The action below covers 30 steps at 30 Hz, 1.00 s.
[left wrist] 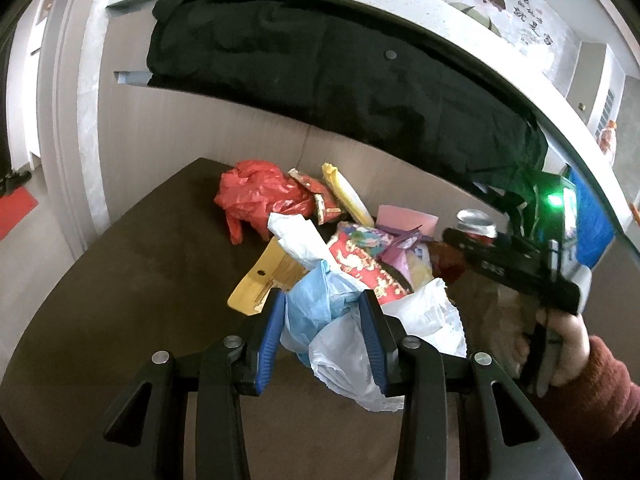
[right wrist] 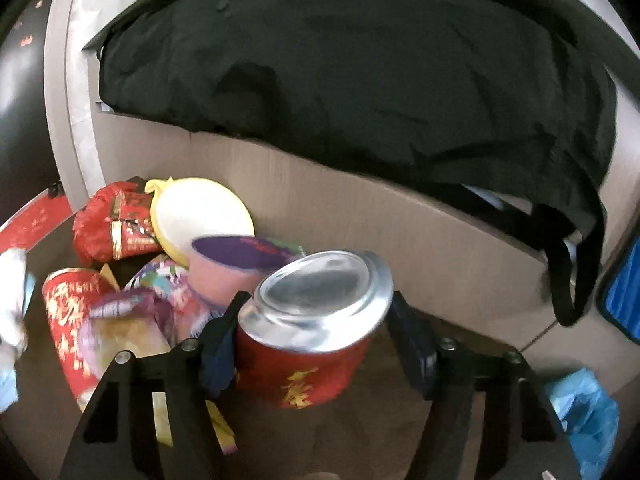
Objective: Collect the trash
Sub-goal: 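Grasp the red drink can with the right tool while the left tool holds the bags, then carry the bags and can over the blue-lined bin and open both tools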
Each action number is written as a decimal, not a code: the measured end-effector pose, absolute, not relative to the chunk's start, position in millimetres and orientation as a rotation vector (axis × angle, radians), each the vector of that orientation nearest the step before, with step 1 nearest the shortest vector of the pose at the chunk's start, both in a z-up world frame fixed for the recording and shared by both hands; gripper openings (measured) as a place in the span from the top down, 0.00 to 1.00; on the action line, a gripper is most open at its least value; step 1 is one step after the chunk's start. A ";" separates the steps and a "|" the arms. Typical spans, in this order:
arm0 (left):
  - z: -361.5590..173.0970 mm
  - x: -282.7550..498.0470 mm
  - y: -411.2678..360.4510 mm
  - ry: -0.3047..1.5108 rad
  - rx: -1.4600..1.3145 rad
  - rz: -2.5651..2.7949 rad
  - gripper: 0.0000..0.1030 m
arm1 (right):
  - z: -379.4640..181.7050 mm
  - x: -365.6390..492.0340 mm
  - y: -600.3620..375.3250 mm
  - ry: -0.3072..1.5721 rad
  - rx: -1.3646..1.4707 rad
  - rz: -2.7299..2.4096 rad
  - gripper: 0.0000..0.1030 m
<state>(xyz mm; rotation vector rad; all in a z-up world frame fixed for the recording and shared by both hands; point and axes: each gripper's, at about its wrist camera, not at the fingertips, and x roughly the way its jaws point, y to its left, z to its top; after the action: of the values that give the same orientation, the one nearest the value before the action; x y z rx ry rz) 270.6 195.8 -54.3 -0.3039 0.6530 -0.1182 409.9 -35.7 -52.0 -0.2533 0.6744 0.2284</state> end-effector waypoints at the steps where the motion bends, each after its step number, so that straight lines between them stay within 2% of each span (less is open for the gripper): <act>1: -52.7 270.9 192.5 0.651 -0.304 -0.123 0.62 | -48.8 404.7 -41.7 0.671 -0.232 0.242 0.39; 15: 0.2 251.3 92.0 0.562 -0.176 -0.196 0.62 | 21.4 299.3 -131.6 0.598 -0.084 0.363 0.39; 24: 29.6 253.5 -20.2 0.502 -0.109 -0.319 0.62 | 62.3 228.2 -229.5 0.489 -0.065 0.223 0.39; 30: 36.4 260.4 -97.8 0.484 -0.056 -0.412 0.62 | 70.8 211.3 -296.7 0.472 -0.041 0.106 0.39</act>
<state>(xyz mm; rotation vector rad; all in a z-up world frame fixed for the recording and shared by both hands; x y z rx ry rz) 260.4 -97.8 36.4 -0.0558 0.4841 -0.4116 211.4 -296.7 70.8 -0.0406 0.4718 0.1057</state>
